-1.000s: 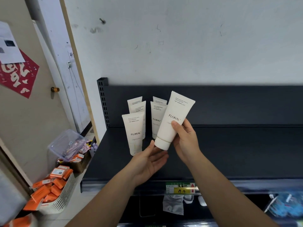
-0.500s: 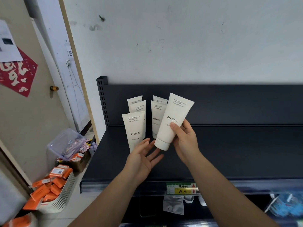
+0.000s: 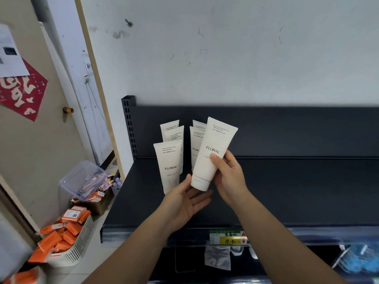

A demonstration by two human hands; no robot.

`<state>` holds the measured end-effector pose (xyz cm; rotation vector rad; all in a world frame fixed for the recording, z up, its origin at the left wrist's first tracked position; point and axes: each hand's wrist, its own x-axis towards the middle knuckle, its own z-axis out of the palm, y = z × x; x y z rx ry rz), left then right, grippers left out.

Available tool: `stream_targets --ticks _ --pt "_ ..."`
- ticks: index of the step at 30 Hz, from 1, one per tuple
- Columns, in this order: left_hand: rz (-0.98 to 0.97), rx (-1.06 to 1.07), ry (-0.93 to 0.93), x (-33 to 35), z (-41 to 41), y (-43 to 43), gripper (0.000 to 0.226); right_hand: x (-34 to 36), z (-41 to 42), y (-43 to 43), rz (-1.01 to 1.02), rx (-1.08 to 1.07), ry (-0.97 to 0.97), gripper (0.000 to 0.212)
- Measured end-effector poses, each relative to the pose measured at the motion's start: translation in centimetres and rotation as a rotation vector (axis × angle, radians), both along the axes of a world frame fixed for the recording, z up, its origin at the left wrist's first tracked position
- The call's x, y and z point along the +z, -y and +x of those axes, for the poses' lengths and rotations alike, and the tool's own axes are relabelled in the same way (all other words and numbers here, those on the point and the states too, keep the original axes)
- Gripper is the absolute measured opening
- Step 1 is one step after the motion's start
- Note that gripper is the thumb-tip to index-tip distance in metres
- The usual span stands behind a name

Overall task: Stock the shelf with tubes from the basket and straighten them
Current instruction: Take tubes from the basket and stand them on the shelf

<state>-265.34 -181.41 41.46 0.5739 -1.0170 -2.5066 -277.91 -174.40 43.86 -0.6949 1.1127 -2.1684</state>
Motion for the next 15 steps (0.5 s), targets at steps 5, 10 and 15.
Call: stream_targets --ticks 5,10,15 --pt "-0.105 0.048 -0.049 0.28 -0.11 -0.24 0.023 0.13 -0.14 0.03 0.029 -0.006 0.011 0.033" --pt "-0.193 0.075 -0.029 -0.17 -0.38 -0.14 0.038 0.41 -0.1 -0.09 0.066 0.024 -0.021 0.031" --pt "-0.231 0.13 -0.004 -0.15 -0.43 -0.08 0.046 0.4 -0.18 -0.14 0.07 0.036 -0.03 0.031"
